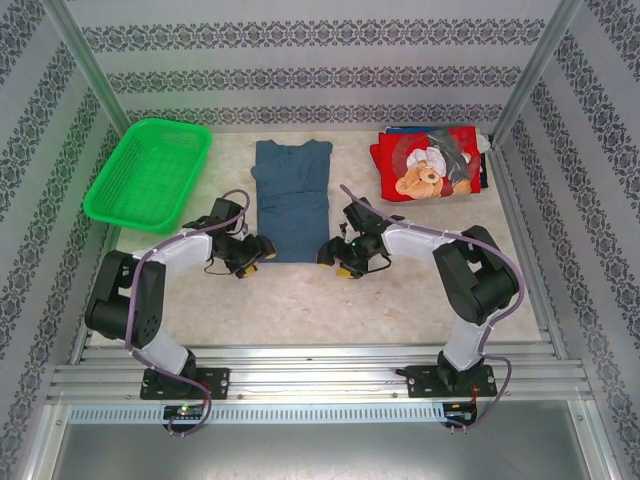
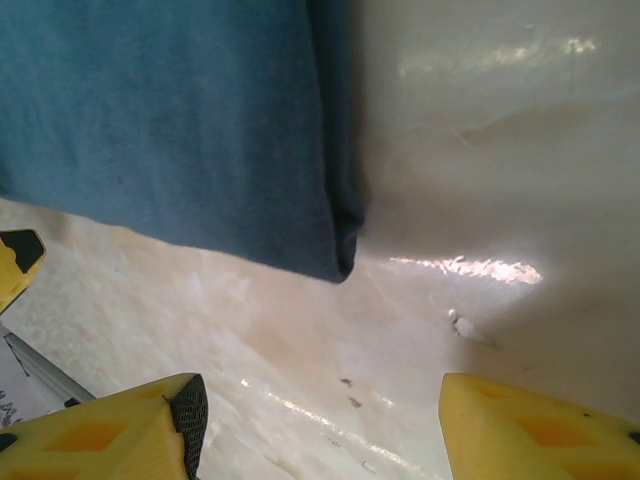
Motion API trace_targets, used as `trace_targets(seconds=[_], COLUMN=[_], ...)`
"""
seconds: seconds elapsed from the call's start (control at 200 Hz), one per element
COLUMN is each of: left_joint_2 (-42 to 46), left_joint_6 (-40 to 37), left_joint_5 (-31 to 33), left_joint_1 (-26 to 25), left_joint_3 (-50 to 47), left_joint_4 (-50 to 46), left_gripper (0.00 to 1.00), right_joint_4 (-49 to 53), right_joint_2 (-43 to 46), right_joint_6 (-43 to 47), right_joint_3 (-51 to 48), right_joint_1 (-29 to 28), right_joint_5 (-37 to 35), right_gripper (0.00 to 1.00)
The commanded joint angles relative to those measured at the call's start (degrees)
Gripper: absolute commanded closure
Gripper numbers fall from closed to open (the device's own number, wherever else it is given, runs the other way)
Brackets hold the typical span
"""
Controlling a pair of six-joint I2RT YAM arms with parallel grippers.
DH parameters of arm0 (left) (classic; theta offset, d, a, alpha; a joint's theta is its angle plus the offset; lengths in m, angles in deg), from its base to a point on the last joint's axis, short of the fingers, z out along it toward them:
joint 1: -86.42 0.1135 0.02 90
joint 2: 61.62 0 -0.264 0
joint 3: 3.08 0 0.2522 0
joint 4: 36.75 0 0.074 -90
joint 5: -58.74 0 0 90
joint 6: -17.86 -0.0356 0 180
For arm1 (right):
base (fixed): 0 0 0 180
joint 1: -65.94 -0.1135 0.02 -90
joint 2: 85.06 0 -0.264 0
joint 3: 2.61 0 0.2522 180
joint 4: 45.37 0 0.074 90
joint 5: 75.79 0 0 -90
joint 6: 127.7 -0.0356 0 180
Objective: Fold and stack the t-shirts
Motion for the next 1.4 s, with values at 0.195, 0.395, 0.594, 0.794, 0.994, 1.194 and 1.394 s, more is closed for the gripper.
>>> trace_targets(seconds=[0.195, 0.395, 0.594, 0.794, 0.994, 1.194, 1.394], left_joint_2=[-3.56, -5.16, -6.53, -7.16, -4.85, -3.98, -3.32], left_joint_6=[0.70, 1.98, 1.98, 2.19, 1.11, 1.56, 1.66], left_joint_5=[4.75, 4.89, 4.77, 4.67, 4.85, 4.55, 4.48], left_joint_1=[-0.81, -0.99, -1.55, -1.64, -1.68, -1.67, -1.69], left_joint_3=[2.41, 3.22, 5.11, 4.42, 3.53, 2.39, 2.08], left_joint_4=[2.69, 6.58, 6.49, 7.20, 5.48, 6.14, 6.18], left_gripper=[0.43, 0.46, 0.53, 0.77, 0.88, 0.90, 0.92], right_joint_4=[-2.53, -2.71, -2.32, -2.24, -2.63, -4.19, -3.10], right_joint_2=[-2.11, -2.88, -3.58, -4.90, -5.09, -6.83, -8.84], right_joint_6=[-0.39, -0.45, -0.48, -0.95, -2.31, -3.95, -4.54], right_joint_3=[0.40, 1.40, 2.80, 4.60, 5.95, 7.67, 7.75], right_joint_1=[0.73, 1.61, 1.67, 1.56, 1.90, 1.36, 0.99], right_joint_5=[-0.83, -0.42, -0.22, -0.48, -1.84, -1.19, -1.45], right_gripper=[0.37, 0.37, 0.37, 0.37, 0.38, 0.40, 0.47])
